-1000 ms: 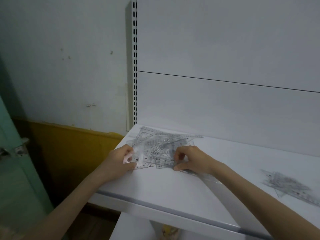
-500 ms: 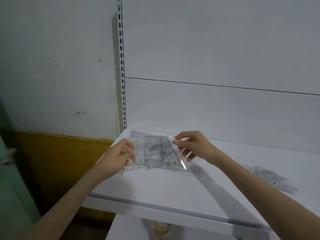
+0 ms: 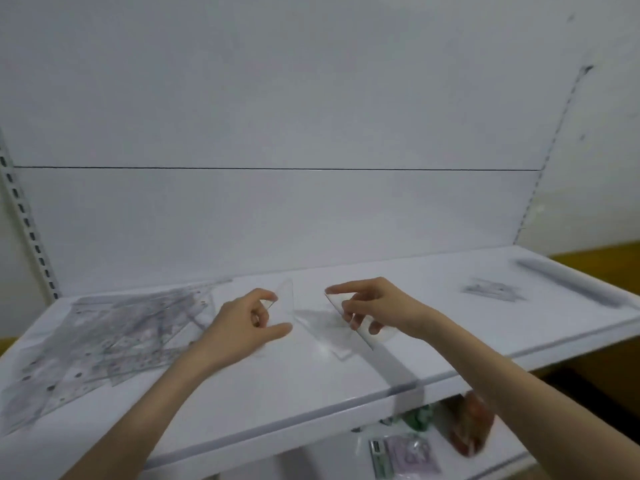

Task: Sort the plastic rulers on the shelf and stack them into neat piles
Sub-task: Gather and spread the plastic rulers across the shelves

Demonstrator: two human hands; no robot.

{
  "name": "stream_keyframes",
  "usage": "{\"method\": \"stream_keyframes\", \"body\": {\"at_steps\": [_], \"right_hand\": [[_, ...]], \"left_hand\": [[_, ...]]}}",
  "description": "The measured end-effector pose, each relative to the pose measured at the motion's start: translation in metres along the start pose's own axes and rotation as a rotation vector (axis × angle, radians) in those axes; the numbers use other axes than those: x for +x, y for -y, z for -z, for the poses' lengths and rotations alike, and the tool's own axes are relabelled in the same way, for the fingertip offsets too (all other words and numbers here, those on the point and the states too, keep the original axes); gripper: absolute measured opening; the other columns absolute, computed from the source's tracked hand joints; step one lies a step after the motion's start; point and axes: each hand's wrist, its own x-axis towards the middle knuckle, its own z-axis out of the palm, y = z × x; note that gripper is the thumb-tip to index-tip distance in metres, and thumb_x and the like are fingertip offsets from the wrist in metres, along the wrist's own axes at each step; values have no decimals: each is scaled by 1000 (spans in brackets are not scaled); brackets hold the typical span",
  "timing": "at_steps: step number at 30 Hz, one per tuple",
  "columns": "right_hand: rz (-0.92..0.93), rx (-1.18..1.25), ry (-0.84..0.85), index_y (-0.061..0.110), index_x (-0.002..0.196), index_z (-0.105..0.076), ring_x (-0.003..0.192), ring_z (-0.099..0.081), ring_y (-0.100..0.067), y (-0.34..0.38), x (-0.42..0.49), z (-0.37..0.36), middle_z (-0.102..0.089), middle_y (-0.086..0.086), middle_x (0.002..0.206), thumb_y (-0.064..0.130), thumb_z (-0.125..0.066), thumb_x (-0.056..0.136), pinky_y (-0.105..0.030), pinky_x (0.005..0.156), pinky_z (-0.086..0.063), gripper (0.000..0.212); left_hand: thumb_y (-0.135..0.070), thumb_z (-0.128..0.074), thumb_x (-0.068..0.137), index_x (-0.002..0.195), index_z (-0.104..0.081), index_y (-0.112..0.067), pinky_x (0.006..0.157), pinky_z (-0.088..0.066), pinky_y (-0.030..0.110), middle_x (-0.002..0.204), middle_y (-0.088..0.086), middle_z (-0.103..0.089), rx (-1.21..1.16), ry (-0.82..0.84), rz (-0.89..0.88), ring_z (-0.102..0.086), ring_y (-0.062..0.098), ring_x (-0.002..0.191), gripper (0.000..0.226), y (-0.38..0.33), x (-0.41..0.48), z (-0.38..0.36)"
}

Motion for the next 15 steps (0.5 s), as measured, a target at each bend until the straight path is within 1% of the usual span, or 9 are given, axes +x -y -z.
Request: {"method": "stream_keyframes", "body": {"at_steps": [2, 4, 6, 8, 11, 14, 15], "right_hand": [[-43, -33, -92, 20, 107, -64, 63, -59, -12, -23, -18, 29, -66, -1, 76, 13, -58, 91, -21, 51, -44, 19], [-80, -55, -177, 15, 98, -65, 61, -55, -12, -46, -35, 61, -63, -1, 78, 18, -63, 89, -22, 53, -45, 10], [-123, -77, -207, 16, 95, -69, 61, -52, -10, -65, -52, 94, -62, 1, 78, 28, -72, 83, -22, 57, -44, 17], [-177, -118, -184, 19, 103, -70, 63, -51, -11, -83, -68, 128, -61, 1, 87, 29, -79, 76, -18, 60, -44, 31], [-206, -221, -178, 19, 114, -68, 74, -57, -14, -114, -85, 180, -57, -1, 99, 15, -83, 70, -14, 61, -46, 46], [-192, -348, -213, 19, 121, -66, 87, -63, -17, -148, -97, 234, -60, -4, 108, 12, -76, 75, -10, 61, -46, 47], [-184, -370, -221, 18, 123, -65, 85, -63, -16, -158, -101, 251, -62, -4, 105, 11, -73, 78, -10, 60, -46, 46]], "left_hand": [[-31, -79, 73, 104, -59, -26, 54, -36, 12, 62, -8, -52, 26, 40, -59, -43, 2, 51, 37, -18, 15, -32], [-32, -79, 72, 106, -59, -28, 55, -35, 12, 67, -6, -52, 46, 82, -107, -42, 2, 52, 40, -38, 28, -64], [-33, -81, 69, 107, -60, -29, 55, -35, 12, 70, -4, -51, 30, 111, -129, -41, 3, 53, 44, -57, 40, -95], [-33, -82, 68, 108, -60, -30, 56, -35, 12, 71, -4, -51, 35, 128, -144, -41, 2, 53, 46, -74, 54, -127], [-35, -81, 69, 112, -60, -28, 58, -36, 13, 71, -5, -51, 51, 129, -145, -43, 1, 53, 48, -99, 77, -181], [-35, -79, 71, 113, -59, -26, 57, -36, 12, 70, -6, -52, 69, 124, -135, -45, 0, 53, 48, -126, 98, -239], [-35, -79, 72, 114, -59, -26, 57, -37, 11, 70, -6, -52, 69, 122, -130, -45, -1, 53, 48, -135, 103, -258]]}}
